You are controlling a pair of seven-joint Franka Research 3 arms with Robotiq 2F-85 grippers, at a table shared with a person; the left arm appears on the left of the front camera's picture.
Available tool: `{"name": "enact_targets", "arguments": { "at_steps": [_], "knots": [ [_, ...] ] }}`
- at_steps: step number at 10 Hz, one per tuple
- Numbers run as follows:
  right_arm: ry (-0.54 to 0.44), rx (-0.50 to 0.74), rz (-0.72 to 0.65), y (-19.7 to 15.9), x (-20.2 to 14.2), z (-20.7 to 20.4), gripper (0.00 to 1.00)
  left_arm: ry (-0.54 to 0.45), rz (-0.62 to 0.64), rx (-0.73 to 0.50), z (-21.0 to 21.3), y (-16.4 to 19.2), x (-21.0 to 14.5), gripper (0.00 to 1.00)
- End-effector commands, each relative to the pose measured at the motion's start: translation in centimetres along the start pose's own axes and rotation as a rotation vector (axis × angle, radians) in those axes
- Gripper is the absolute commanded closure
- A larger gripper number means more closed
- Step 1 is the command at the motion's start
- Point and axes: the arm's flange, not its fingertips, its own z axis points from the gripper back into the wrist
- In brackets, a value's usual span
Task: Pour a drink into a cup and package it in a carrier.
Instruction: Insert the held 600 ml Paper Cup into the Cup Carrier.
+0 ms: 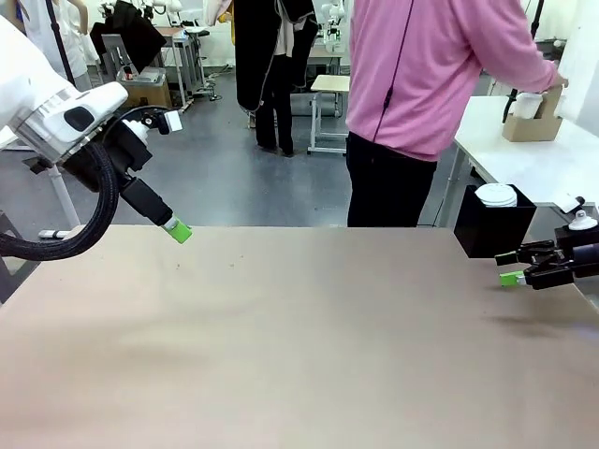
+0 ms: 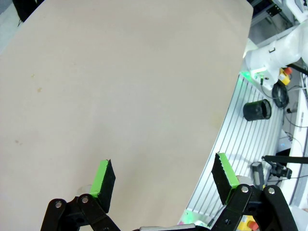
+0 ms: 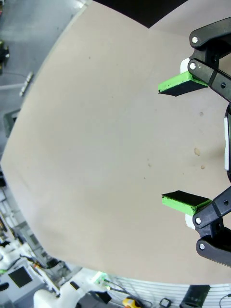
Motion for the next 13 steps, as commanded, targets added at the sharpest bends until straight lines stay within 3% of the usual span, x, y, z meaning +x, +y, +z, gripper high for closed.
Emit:
{"name": "enact_targets", "arguments": {
  "at_steps": [1, 13],
  "knots": [
    [-0.010, 0.007, 0.007, -0.25, 0.22, 0.12, 0.00, -0.004, 0.011, 0.007, -0.12, -0.09, 0.06, 0.00],
    [-0.010, 0.007, 0.007, -0.25, 0.22, 0.12, 0.00, -0.004, 0.011, 0.007, -0.12, -0.09, 0.06, 0.00]
  ]
}}
